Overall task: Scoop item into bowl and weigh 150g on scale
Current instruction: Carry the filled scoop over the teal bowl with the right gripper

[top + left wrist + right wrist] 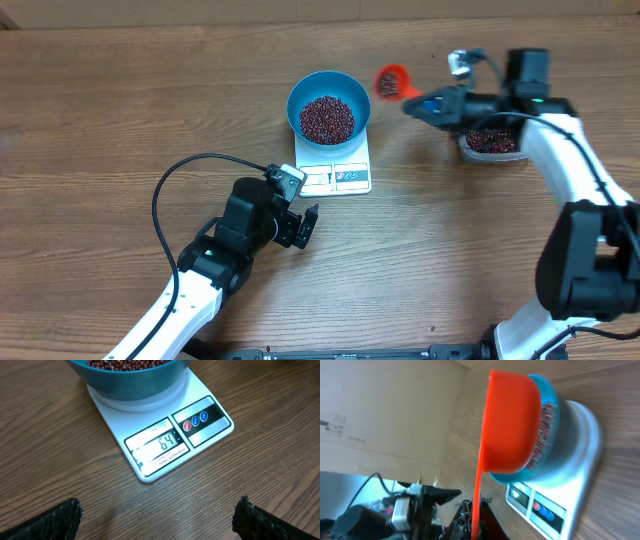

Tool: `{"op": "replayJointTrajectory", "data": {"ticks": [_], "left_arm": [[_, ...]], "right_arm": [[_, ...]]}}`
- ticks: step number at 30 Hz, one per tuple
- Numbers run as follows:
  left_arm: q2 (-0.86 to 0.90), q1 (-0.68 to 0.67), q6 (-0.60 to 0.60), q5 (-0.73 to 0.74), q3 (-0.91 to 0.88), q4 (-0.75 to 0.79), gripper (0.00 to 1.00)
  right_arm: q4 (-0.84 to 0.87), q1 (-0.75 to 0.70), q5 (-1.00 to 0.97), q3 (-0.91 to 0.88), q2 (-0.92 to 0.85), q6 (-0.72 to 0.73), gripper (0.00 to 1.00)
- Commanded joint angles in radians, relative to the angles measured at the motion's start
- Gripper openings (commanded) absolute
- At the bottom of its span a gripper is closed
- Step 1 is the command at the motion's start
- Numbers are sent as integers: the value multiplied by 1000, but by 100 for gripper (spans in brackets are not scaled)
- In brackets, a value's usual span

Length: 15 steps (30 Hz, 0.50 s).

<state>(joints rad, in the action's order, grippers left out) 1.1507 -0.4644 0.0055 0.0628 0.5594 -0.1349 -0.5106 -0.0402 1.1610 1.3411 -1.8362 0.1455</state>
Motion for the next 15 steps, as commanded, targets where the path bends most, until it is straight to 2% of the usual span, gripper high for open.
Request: {"op": "replayJointTrajectory", "data": {"ticks": [1, 6, 15], "left_arm": [[7, -1, -6, -11, -2, 0, 100], [7, -1, -6, -11, -2, 0, 99], [7, -1, -6, -11, -2, 0, 100]], "right_arm": [[85, 109, -124, 22, -3, 197, 4], [143, 220, -251, 24, -3, 226, 4], [115, 329, -490, 49, -3, 210, 4]]}}
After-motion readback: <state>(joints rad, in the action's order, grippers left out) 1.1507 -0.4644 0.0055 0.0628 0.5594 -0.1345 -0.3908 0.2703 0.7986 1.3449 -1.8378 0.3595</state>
